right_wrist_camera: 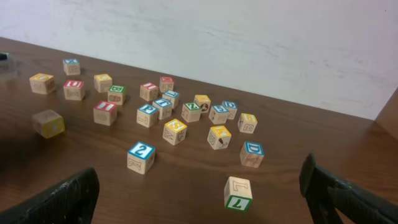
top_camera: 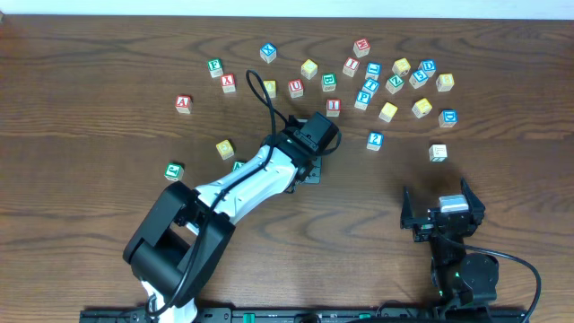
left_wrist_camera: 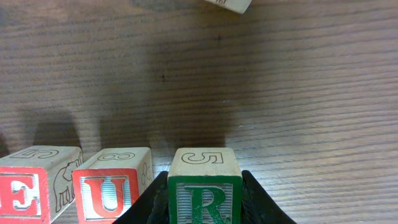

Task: Spell out NEURIPS
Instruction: 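Lower the R block onto the table right of U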

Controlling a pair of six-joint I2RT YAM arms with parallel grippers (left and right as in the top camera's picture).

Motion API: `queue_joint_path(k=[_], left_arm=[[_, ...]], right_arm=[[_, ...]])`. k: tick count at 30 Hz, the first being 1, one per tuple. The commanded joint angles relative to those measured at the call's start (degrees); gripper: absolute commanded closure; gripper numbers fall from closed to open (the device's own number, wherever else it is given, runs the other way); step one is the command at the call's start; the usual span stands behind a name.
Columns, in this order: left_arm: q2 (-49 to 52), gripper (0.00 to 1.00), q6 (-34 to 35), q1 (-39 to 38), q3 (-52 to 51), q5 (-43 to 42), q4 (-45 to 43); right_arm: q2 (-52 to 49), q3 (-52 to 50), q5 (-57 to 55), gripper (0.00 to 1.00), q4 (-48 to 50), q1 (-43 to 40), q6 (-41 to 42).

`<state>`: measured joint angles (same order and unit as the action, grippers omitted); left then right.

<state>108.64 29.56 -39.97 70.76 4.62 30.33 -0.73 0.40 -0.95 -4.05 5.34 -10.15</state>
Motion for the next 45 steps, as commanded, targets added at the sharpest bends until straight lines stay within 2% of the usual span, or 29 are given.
queue_joint_path(k=[1, 33, 36, 39, 45], left_arm=[[0.61, 0.87, -1.18, -0.24, -0.48, 0.94, -0.02], [2.86, 0.87, -1.18, -0.24, -0.48, 0.87, -0.66], [2.86, 0.75, -1.18, -0.24, -0.46, 0.87, -0.66], [2.86, 0.74, -1.18, -0.24, -0.46, 0.87, -0.66], [2.82, 0.61, -1.18, -0.24, -0.46, 0.87, -0.63]], right_arm=[[0.24, -0.09, 0.04, 0.01, -0.24, -0.52, -0.39], [0.24, -0.09, 0.04, 0.01, -0.24, -0.52, -0.39], [0.24, -0.09, 0.07, 0.01, -0.24, -0.52, -0.39], [0.24, -0.09, 0.04, 0.01, -0.24, -0.52, -0.39], [0.24, -0.09, 0.07, 0.01, -0.24, -0.52, -0.39]])
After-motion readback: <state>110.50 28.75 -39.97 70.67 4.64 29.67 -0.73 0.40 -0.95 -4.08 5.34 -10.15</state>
